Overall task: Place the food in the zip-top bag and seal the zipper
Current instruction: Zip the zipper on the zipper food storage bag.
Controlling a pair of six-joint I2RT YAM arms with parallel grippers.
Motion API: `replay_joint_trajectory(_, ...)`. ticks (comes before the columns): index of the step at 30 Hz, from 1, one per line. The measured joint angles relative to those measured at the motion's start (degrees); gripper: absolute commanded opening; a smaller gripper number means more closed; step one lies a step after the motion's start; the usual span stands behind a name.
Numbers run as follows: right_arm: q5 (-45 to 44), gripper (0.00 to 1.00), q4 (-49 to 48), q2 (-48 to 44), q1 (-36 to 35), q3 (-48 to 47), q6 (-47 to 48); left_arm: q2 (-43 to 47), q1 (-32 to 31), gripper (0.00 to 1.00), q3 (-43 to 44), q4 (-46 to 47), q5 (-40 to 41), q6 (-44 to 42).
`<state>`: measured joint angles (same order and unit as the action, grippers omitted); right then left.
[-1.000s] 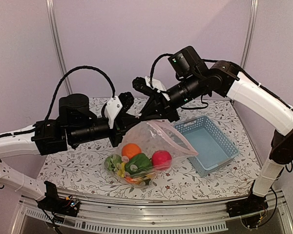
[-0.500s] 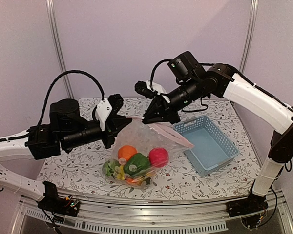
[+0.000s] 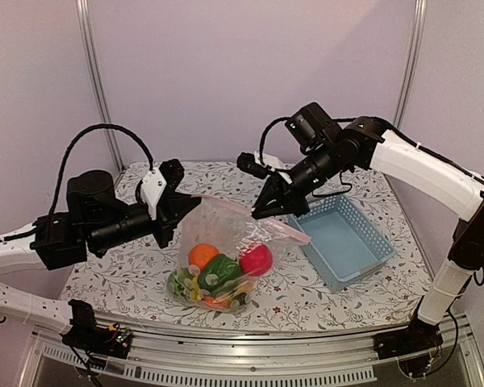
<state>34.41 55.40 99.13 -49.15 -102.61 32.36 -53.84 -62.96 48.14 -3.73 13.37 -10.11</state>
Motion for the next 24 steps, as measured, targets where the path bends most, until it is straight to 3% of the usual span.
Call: replay_joint_trajectory(24, -1.03, 0.02, 4.81, -5.18, 5.75, 10.16, 2.62, 2.62, 2.14, 0.0, -2.05, -1.31, -0.68, 0.02)
